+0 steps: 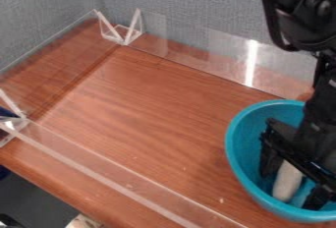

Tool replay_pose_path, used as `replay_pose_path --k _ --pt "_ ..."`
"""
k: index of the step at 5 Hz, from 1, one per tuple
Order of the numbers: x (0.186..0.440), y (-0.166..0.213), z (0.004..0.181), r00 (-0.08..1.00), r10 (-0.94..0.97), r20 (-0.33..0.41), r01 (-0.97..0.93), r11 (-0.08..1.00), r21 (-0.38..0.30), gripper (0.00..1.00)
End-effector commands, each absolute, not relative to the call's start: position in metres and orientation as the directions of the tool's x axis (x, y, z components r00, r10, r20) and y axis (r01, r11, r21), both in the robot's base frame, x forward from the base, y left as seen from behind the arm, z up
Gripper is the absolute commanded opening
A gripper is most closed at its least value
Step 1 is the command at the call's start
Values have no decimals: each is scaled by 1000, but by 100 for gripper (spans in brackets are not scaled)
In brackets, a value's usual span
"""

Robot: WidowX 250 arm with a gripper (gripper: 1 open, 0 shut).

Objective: Put the mushroom in the blue bowl

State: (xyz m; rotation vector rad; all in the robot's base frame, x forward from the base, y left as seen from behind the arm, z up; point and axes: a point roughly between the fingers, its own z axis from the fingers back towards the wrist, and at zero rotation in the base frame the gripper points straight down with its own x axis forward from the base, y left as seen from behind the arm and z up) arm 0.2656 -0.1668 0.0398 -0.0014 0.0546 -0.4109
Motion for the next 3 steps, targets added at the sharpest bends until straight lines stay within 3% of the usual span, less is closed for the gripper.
replay_pose_path --k 1,3 --pt "278 -167 51 924 -384 3 384 923 -15 100" --pt "281 -165 46 928 -372 6 372 928 -9 100"
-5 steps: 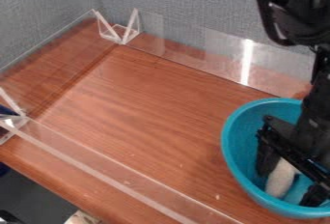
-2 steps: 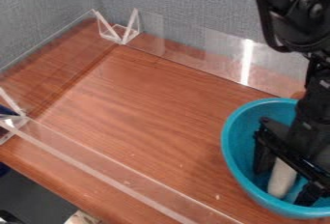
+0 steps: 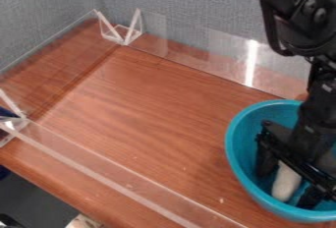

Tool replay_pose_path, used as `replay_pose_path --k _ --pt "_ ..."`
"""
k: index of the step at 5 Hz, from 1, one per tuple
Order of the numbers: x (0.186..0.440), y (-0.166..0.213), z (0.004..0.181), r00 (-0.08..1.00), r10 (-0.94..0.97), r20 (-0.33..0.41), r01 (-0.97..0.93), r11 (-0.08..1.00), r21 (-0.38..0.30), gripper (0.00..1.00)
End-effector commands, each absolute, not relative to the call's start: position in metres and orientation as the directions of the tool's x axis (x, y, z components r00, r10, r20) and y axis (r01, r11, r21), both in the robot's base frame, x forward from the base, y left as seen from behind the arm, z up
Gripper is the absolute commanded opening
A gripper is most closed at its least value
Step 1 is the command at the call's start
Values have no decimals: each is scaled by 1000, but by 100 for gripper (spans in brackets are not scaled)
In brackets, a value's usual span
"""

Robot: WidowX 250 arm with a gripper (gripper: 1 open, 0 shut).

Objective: Put the mushroom in the blue bowl

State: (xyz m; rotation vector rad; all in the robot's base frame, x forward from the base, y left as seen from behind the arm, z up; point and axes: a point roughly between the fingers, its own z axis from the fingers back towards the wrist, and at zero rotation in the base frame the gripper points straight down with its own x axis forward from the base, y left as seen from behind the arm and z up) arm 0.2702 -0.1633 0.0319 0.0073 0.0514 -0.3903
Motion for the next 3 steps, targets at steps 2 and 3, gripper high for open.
replay_pose_path --k 2,3 --pt "281 -164 43 930 -367 8 367 930 -4 0" --pt "278 -164 47 927 -375 8 375 927 -4 0"
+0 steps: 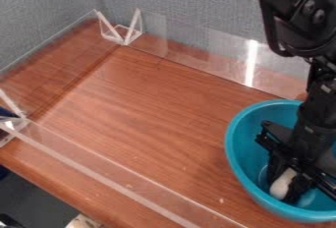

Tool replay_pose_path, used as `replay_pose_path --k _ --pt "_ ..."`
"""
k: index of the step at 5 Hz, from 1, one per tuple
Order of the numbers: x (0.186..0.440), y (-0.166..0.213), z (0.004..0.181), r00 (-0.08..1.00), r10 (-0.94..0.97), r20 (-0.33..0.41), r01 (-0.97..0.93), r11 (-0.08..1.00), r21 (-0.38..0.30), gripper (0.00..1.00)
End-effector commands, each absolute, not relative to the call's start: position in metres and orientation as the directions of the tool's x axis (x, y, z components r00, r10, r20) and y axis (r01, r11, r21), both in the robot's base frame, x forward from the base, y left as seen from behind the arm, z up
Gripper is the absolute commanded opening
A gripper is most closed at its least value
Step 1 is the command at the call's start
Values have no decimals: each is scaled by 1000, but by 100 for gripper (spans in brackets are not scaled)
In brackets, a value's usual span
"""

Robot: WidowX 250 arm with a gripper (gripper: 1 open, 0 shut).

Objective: Put the mushroom in the blue bowl

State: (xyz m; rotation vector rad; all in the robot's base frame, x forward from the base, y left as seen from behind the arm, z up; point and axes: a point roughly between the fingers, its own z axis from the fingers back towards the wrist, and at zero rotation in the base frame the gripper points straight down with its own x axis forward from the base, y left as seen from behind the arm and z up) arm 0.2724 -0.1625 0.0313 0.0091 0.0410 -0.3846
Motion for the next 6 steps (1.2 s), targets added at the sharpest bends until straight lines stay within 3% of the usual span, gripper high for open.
replay_pose_path --k 1,6 --pt "275 -163 51 924 -382 9 382 924 -5 0" --pt "262 -154 67 920 -393 10 393 920 -11 0"
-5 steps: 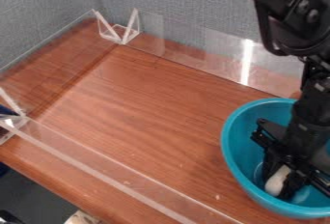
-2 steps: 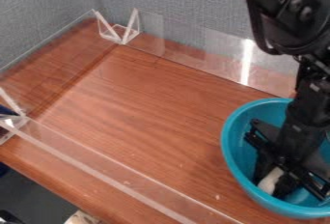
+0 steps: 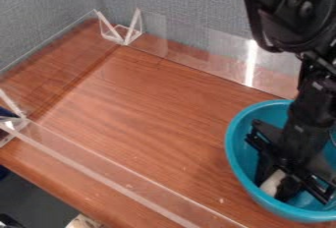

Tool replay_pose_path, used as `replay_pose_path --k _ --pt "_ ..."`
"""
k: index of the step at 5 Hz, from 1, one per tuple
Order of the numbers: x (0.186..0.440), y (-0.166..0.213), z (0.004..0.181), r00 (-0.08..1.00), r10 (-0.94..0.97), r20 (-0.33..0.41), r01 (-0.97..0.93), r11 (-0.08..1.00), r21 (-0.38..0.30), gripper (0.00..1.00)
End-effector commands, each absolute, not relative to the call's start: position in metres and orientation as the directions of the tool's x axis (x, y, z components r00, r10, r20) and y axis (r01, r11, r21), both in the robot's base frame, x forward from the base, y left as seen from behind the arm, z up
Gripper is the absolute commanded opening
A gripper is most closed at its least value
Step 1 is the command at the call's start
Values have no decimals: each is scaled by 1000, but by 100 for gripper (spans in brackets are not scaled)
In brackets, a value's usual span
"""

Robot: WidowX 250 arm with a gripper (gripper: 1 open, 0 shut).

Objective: Put the mushroom in the blue bowl

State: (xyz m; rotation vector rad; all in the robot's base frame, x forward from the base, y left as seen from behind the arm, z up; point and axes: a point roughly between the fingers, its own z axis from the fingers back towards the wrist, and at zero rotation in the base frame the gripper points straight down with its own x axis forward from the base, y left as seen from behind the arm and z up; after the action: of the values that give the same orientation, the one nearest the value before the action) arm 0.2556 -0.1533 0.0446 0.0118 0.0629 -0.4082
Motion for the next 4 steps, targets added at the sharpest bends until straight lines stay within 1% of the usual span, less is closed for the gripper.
replay_pose_path --k 1,2,3,4 --pt "259 -152 71 920 -391 8 391 920 -14 0" --pt "257 -151 75 921 -389 6 389 921 -17 0" --pt "257 -151 79 923 -385 10 385 923 -20 100" --pt "257 -151 85 925 -380 18 380 925 -23 100"
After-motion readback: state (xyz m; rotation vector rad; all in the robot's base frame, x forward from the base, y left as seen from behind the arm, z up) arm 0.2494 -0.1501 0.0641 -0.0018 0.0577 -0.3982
